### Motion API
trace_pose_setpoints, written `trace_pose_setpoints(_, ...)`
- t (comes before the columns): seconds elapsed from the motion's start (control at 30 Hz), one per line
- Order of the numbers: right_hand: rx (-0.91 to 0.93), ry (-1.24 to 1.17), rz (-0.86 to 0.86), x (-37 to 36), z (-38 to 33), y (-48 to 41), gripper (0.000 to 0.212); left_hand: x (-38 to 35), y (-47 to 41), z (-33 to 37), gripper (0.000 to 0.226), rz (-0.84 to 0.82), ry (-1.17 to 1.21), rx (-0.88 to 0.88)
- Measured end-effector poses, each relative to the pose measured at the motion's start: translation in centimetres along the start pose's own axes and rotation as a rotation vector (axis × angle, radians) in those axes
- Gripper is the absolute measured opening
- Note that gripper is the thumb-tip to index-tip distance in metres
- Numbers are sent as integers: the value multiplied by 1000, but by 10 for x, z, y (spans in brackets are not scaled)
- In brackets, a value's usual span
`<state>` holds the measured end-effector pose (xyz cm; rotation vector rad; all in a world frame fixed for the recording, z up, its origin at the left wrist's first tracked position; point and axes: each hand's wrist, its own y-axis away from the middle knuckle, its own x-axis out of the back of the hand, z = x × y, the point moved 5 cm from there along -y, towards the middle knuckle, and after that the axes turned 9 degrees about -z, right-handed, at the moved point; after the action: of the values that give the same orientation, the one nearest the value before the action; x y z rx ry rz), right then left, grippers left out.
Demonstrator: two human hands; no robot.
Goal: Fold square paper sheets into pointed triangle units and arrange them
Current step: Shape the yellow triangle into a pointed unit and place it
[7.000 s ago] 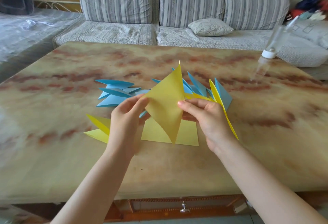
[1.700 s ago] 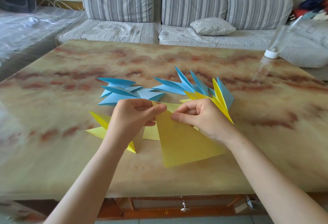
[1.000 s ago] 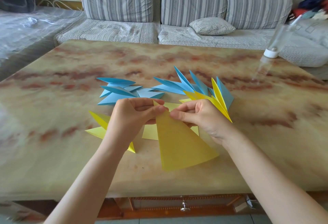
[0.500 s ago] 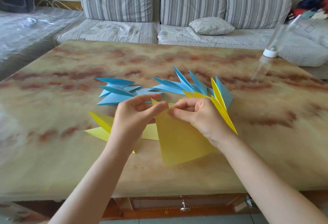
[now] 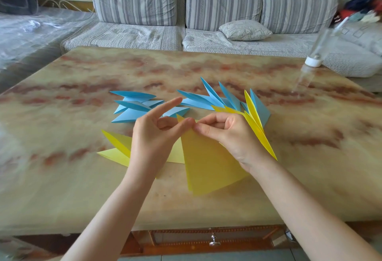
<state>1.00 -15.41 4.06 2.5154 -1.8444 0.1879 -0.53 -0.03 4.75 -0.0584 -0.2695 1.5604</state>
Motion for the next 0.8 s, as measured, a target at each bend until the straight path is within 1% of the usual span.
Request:
trace_pose_setpoints(0.07,25,4,9,-1,-2,1,3,-1,0,-1,42,26,4,-13)
trace_pose_setpoints(0.17,60,63,31,-1,-3,0,3,2,0,-5,44,45,88,34)
trace_pose_setpoints(0.27,84,98,31,-2,-4,-1,4,3,1,-6,49,27,179,82)
trace_pose_setpoints(0.53,104,142,38,-1,-4,0,3,1,-1,-3,53,7,273,102)
trace_pose_setpoints(0.67,104,135,27,-3,-4,0,3,3,-1,-4,52,22,432,150)
trace_pose_setpoints(0.8,81,138,29,-4,-2,0,3,3,-3,-11,46,6,456,205)
